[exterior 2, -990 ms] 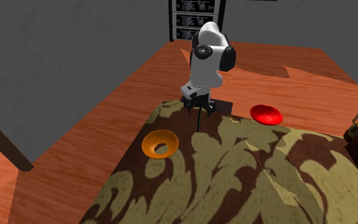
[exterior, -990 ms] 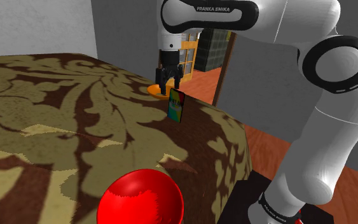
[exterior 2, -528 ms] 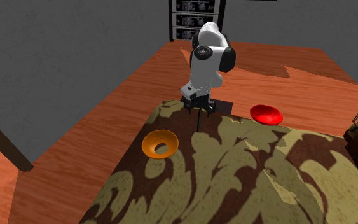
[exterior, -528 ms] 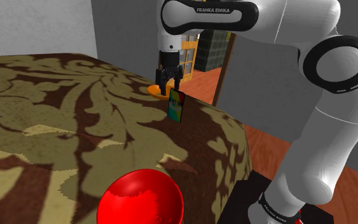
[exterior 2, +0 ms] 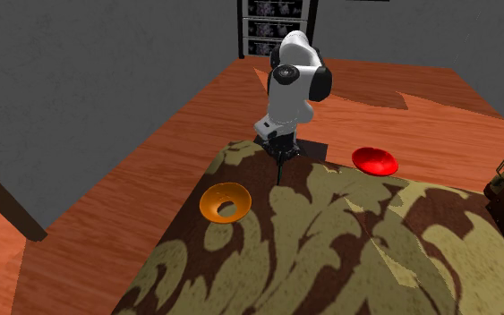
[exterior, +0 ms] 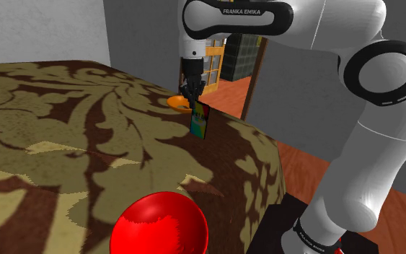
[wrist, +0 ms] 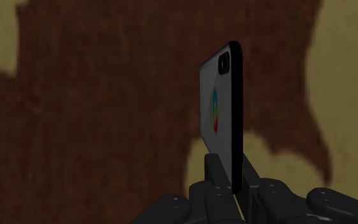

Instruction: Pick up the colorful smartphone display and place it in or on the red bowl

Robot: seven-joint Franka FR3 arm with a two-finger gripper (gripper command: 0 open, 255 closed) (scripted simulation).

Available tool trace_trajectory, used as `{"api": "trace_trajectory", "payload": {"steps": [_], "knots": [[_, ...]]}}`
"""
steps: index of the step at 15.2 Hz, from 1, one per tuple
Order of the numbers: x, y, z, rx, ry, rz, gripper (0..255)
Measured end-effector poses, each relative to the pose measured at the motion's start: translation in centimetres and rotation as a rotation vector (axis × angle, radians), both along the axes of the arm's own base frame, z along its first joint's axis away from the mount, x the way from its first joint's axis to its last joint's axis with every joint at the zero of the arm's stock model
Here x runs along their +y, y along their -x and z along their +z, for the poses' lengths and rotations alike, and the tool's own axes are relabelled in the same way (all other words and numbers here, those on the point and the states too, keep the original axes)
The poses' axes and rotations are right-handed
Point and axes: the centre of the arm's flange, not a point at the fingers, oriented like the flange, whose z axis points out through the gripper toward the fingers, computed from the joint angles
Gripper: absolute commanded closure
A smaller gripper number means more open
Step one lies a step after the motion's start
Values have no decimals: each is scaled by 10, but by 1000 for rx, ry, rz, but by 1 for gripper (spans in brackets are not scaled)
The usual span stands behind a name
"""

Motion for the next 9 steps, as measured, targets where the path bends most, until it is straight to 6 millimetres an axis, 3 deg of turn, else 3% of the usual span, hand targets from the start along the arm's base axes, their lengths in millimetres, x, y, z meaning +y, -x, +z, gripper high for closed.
{"api": "trace_trajectory", "payload": {"steps": [4, 9], "knots": [[0, 0, 6, 0, 0, 0, 255], [1, -1, 32, 0, 0, 0, 255]]}}
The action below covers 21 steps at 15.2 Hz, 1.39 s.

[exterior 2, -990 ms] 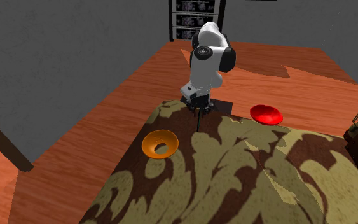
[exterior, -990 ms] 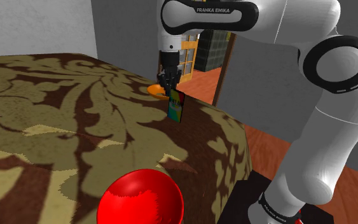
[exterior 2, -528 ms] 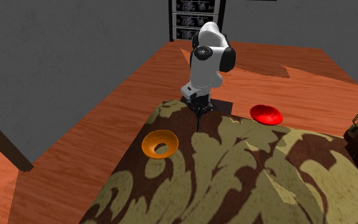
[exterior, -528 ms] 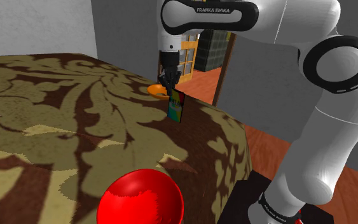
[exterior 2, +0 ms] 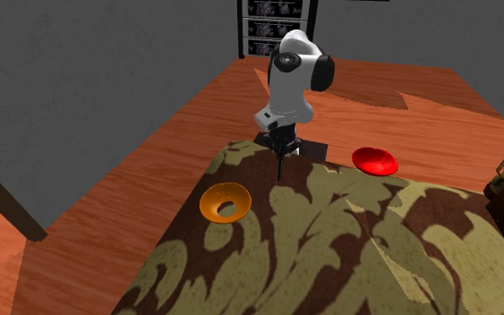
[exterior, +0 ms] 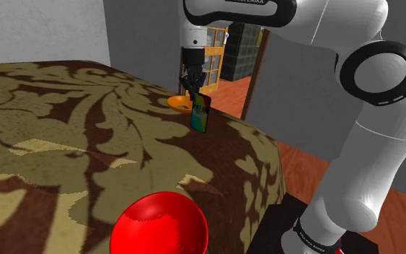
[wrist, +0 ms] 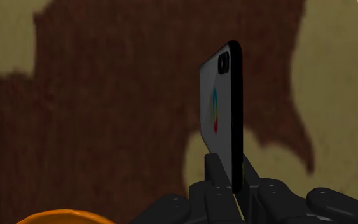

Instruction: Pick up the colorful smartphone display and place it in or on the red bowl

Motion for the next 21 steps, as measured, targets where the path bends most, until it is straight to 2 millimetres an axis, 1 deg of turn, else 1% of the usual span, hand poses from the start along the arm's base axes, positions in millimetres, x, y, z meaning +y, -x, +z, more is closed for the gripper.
{"api": "trace_trajectory", "payload": {"steps": [15, 17, 18, 21], "knots": [[0, 1, 79, 0, 0, 0, 255], [0, 0, 87, 0, 0, 0, 255], [5, 3, 90, 0, 0, 0, 255], [36, 21, 98, 0, 0, 1, 255]]}}
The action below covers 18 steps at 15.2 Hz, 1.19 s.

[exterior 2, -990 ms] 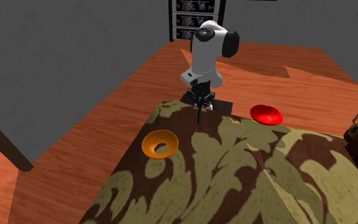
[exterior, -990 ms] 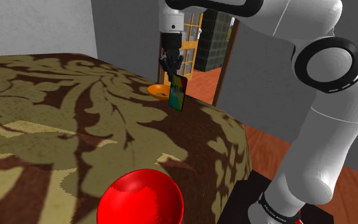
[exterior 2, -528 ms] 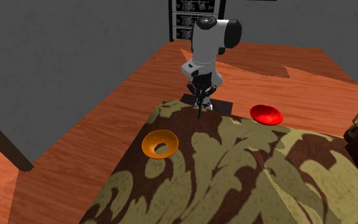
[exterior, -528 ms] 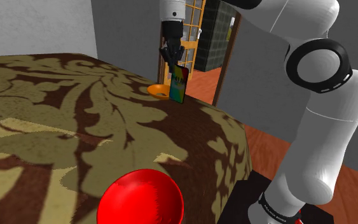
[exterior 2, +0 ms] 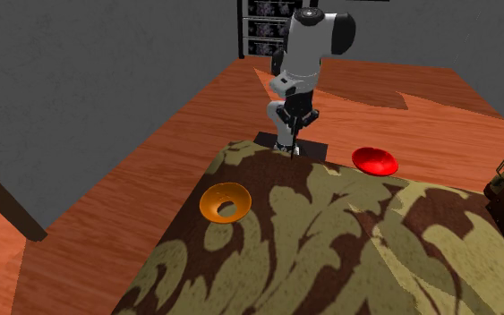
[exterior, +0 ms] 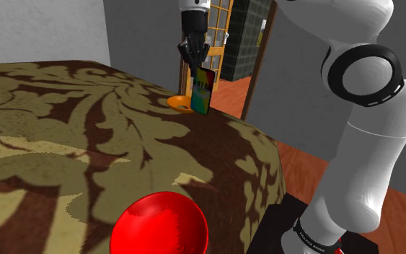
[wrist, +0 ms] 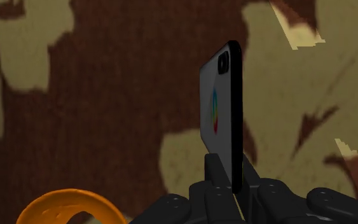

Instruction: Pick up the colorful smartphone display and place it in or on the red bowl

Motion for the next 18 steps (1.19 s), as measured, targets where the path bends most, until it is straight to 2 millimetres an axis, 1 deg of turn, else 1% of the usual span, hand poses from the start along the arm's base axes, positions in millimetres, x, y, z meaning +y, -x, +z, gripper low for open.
{"api": "trace_trajectory", "payload": {"steps": [3, 8, 9, 12, 18], "knots": [[30, 22, 6, 0, 0, 0, 255], [90, 49, 12, 0, -1, 1, 255], [102, 58, 17, 0, 0, 1, 255], [134, 79, 21, 0, 0, 1, 255], [200, 116, 31, 0, 0, 1, 255]]}}
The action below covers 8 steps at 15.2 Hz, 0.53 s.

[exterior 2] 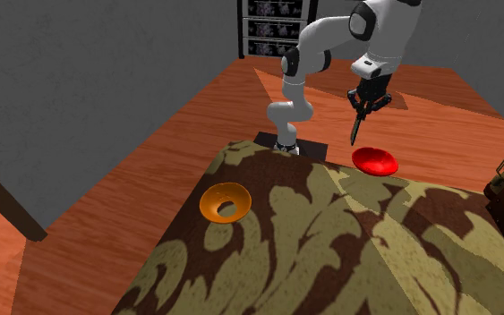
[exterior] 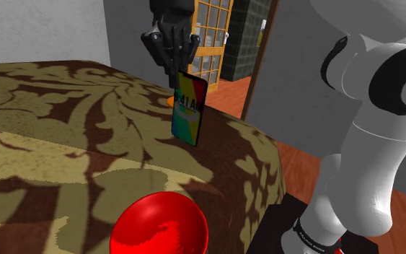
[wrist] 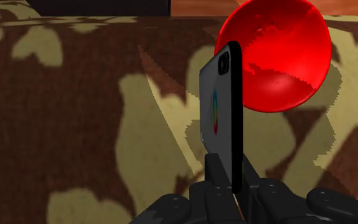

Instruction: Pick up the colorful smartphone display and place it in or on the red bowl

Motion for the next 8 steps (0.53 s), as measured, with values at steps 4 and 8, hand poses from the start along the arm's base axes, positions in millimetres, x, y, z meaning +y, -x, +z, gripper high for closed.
{"api": "trace_trajectory", "payload": {"steps": [4, 8], "knots": [[47, 26, 6, 0, 0, 0, 255], [94, 52, 14, 0, 0, 1, 255]]}}
